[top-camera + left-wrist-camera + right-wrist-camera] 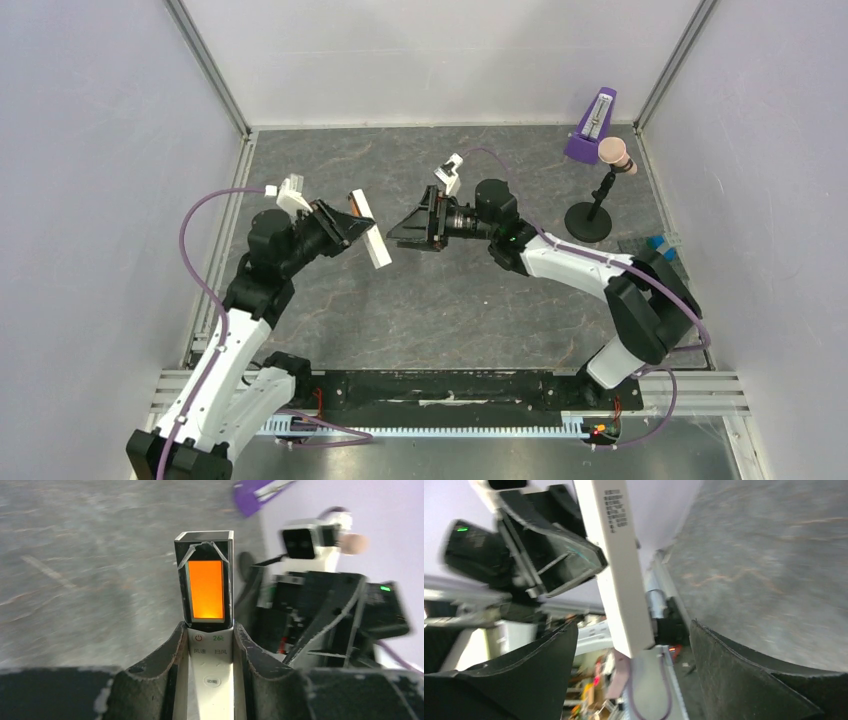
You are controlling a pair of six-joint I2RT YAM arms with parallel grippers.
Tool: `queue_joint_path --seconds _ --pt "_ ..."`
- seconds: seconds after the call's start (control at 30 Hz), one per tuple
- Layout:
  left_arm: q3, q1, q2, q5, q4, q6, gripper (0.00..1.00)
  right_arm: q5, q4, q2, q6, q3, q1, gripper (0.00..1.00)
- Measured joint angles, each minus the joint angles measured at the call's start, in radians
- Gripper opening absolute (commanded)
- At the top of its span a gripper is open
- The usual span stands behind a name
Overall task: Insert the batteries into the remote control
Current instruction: Turn over the remote control at the center of the board.
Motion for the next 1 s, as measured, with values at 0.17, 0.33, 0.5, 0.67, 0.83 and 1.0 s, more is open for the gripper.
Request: queue_joint_path --seconds 0.17,0.33,0.5,0.67,0.83,1.0 --pt "0.116 0.0 0.136 -0.133 -0.261 0.137 0.02 0.2 -0.33 -0.08 -0.234 -0.012 -0.015 0.86" --pt "0.152 -0.014 0.382 -0.288 -0.409 0.224 0.02 0.454 -0.607 -0.213 -0.401 -0.075 -0.016 0.85" --pt "0.126 -0.089 0.533 -0.42 -0.469 0.249 0.02 0.644 -0.78 -0.364 -0.477 -0.124 -0.016 0.82" --pt "0.124 -0.161 0.619 -0.494 -0.469 0.249 0.14 0.745 -0.851 -0.478 -0.485 -0.161 -0.016 0.84" --pt "0.118 -0.195 0.678 -0.539 -0.464 0.249 0.23 0.806 -0.924 -0.546 -0.481 -0.188 -0.016 0.85" --pt "0.114 -0.195 0.719 -0.547 -0.449 0.248 0.73 0.866 -0.996 -0.578 -0.478 -0.187 -0.016 0.89"
